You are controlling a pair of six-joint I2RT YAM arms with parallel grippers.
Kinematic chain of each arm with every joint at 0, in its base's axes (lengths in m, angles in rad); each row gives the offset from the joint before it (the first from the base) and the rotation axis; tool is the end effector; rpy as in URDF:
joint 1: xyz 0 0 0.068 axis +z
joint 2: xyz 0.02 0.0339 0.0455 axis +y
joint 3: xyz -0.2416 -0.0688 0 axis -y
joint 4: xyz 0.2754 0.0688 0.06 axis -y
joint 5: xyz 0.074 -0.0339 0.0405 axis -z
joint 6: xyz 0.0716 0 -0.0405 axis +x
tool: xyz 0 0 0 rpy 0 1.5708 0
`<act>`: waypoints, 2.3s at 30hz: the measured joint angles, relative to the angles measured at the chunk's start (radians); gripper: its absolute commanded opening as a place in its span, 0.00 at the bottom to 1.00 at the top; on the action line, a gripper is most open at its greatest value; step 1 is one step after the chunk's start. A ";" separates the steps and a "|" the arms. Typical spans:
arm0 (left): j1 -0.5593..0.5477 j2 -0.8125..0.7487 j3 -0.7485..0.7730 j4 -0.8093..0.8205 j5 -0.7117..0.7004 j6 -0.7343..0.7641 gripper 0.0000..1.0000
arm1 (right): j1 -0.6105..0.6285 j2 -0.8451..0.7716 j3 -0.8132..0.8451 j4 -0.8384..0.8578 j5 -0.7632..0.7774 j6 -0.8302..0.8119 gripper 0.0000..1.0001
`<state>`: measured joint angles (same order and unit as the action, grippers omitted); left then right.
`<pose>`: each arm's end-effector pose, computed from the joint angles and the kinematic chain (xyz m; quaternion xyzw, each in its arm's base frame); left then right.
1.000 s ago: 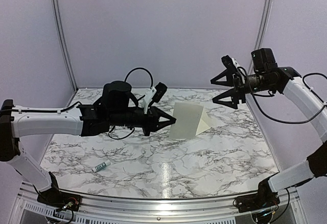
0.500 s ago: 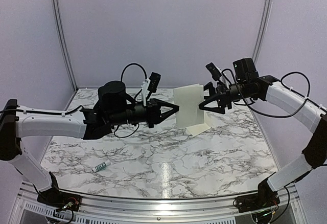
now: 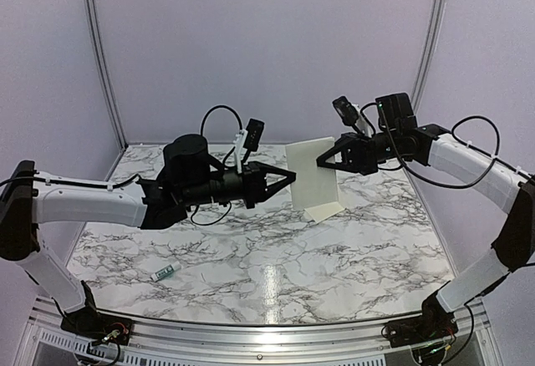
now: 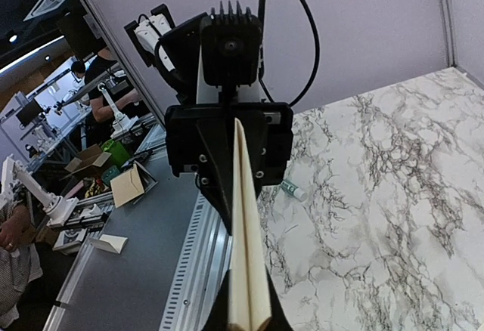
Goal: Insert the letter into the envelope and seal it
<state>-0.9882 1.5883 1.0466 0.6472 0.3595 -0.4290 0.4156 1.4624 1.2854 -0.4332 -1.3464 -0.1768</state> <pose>0.2163 -0.3741 0.2793 0.3094 0.5958 -0.5668 0.4775 0.2913 0.2049 0.3127 -0.4779 0.5791 0.5920 0.2928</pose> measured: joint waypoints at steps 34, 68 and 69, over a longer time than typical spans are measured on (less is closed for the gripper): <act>0.037 -0.057 -0.171 0.038 -0.200 -0.088 0.00 | -0.157 0.135 0.091 -0.130 0.484 -0.182 0.61; 0.054 -0.359 -0.321 -0.147 -0.387 0.010 0.00 | -0.209 0.767 0.418 -0.180 0.951 -0.214 0.11; 0.054 -0.362 -0.321 -0.152 -0.387 0.010 0.00 | -0.209 0.769 0.418 -0.183 0.936 -0.220 0.06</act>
<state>-0.9340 1.2259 0.7254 0.4953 -0.0277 -0.4187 0.2066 2.2311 1.7039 -0.6159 -0.4103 -0.3973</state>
